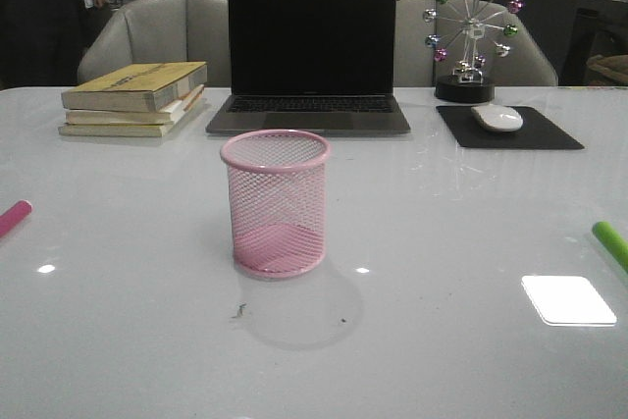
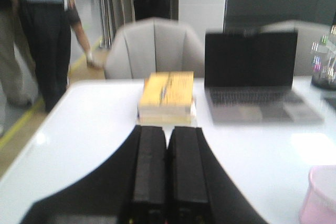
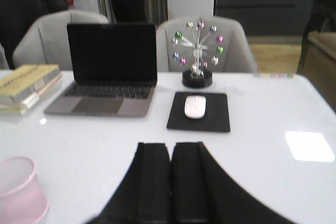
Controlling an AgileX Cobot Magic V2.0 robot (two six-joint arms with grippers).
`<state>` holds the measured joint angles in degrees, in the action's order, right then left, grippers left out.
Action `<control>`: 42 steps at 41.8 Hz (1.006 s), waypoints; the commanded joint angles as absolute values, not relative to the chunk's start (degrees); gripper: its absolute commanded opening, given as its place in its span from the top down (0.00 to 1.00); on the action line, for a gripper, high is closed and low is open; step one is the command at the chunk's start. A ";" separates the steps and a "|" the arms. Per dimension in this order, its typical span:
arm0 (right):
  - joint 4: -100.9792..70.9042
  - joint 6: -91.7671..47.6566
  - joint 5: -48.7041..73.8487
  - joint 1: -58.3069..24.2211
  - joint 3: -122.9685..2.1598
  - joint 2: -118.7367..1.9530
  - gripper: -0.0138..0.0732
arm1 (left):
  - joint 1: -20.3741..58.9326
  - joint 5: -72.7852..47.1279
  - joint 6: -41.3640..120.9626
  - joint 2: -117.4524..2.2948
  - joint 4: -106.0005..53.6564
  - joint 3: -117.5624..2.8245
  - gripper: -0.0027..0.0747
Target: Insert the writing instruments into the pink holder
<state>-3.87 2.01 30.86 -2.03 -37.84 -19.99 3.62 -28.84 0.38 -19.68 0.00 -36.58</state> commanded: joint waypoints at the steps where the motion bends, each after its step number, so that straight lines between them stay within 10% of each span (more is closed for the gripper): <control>1: -3.59 2.09 30.51 -1.77 -39.42 -24.71 0.81 | 3.91 -27.98 0.00 -24.02 -0.34 -38.30 0.85; 26: -3.59 2.09 44.32 -1.77 -38.92 -41.89 0.77 | 3.91 -38.65 0.00 -37.94 -0.35 -38.20 0.83; 36: -3.53 2.09 44.89 -1.77 -38.92 -45.70 0.20 | 3.91 -37.13 0.00 -38.86 -0.35 -38.20 0.27; 42: -2.37 2.33 44.52 -1.77 -38.92 -48.74 0.17 | 5.63 -36.32 0.00 -38.86 -0.86 -38.20 0.19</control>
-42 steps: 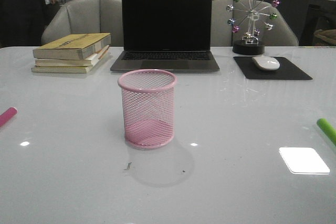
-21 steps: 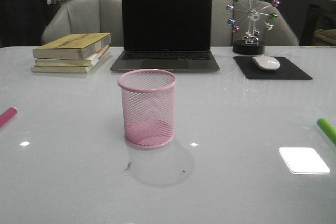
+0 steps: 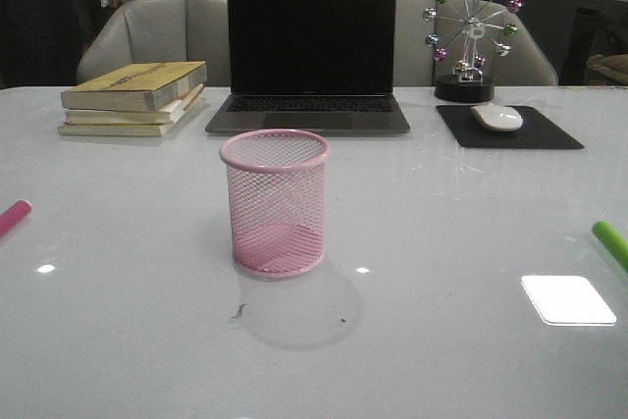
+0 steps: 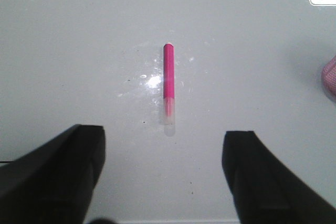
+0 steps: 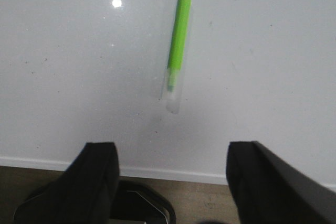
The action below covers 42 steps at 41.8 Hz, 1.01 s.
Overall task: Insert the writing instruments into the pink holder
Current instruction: 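Lower the right gripper over the green marker and close on it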
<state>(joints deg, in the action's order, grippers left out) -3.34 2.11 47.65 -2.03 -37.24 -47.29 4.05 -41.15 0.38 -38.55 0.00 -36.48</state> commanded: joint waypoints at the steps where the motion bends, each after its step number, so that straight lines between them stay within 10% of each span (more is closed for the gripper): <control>1: -2.12 2.67 44.37 -1.77 -38.97 -49.32 0.17 | 6.40 -36.02 0.00 -38.86 -0.86 -38.20 0.19; 18: -1.15 5.60 40.14 -1.77 -45.02 -66.40 0.17 | 24.35 -34.99 1.48 -38.86 -0.44 -38.20 0.19; 42: -1.40 5.60 37.79 -1.77 -59.79 -91.98 0.22 | 25.91 -34.70 1.48 -38.86 -0.44 -38.20 0.19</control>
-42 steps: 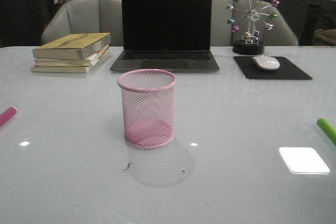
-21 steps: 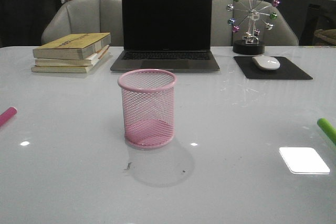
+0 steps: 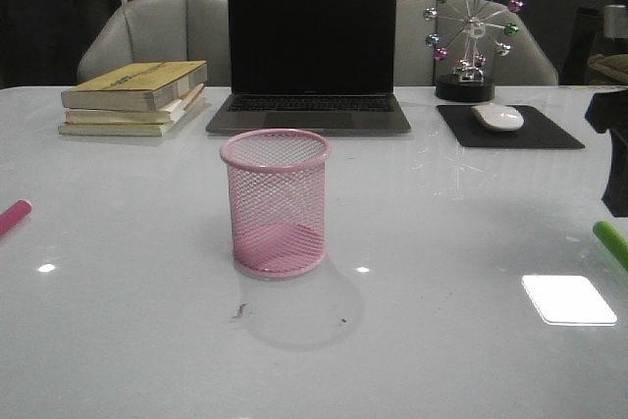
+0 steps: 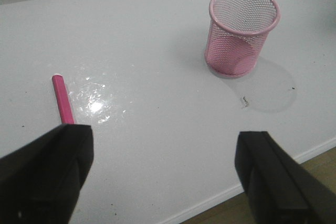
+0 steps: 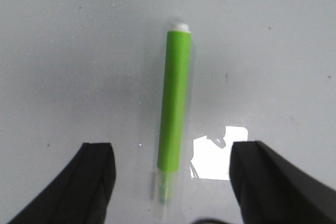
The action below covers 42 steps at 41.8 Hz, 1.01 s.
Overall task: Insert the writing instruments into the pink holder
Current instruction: 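Lower the right gripper over the green marker and close on it, then lift the green marker with the right gripper toward the pink holder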
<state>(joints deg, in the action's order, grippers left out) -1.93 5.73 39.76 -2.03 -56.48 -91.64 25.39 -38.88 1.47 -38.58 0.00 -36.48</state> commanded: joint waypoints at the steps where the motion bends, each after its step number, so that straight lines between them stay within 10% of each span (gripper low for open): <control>1: -1.40 5.60 37.86 -1.77 -60.56 -92.74 0.23 | 25.91 -34.70 1.48 -38.86 -0.44 -38.20 0.19; 42: 1.44 4.51 42.43 -1.77 -72.94 -108.70 0.26 | 25.91 -34.44 1.48 -38.86 -0.44 -38.20 0.19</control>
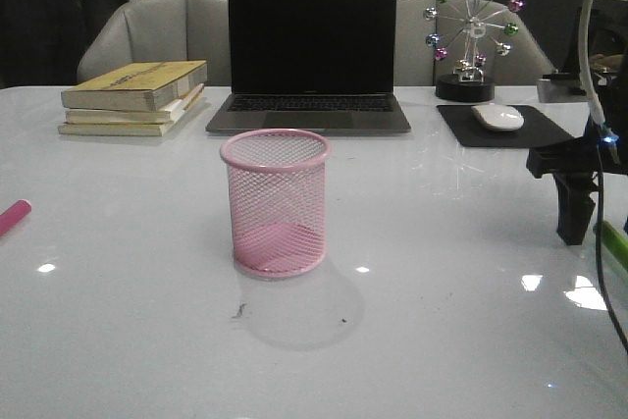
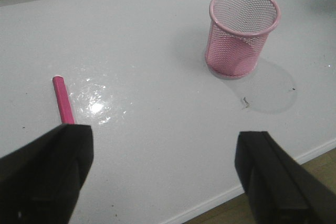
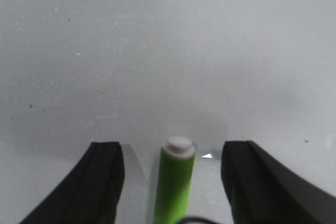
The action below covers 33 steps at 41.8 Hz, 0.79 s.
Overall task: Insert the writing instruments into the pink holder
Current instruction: 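Lift the green marker with the right gripper toward the pink holder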
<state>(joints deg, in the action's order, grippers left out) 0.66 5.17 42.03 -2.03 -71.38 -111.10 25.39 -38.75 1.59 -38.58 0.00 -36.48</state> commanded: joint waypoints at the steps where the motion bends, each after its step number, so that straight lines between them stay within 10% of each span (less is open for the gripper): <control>1: 1.44 4.50 42.62 -1.77 -72.94 -108.70 0.26 | 25.91 -34.44 1.48 -38.86 -0.44 -38.20 0.19; 13: 1.48 4.45 43.17 -1.77 -72.94 -108.70 0.59 | 25.91 -34.44 1.48 -38.86 -0.44 -38.20 0.19; 33: 1.42 4.45 38.15 -2.11 -68.96 -99.61 0.72 | 25.91 -34.44 1.48 -38.86 -0.44 -38.20 0.19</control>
<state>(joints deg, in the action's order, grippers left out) 0.66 5.17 41.90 -2.03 -69.85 -106.72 25.39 -38.72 1.69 -38.58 0.00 -36.48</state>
